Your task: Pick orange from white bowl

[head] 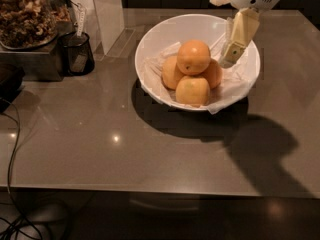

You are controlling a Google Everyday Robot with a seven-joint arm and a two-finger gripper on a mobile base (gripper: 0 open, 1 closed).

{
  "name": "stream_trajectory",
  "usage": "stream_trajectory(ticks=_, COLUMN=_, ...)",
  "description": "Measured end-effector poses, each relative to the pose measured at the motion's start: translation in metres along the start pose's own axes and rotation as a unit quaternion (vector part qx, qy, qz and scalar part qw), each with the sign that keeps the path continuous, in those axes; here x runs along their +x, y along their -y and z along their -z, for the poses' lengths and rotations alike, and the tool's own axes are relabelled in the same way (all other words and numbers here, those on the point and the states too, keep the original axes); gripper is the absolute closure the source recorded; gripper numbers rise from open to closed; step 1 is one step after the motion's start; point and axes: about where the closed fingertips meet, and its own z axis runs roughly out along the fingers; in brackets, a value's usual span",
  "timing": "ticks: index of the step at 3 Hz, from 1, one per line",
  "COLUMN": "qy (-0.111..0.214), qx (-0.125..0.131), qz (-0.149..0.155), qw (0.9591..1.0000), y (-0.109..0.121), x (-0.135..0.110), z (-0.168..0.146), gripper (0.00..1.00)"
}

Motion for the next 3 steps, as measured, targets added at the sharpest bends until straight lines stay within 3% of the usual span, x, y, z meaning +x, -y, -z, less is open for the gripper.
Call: stream_trajectory(ticks=3, qy=0.037, qx=-0.041, qz=-0.015, qw=0.9984, y=0.011, x=-0.004, z=-0.041, gripper=0.00)
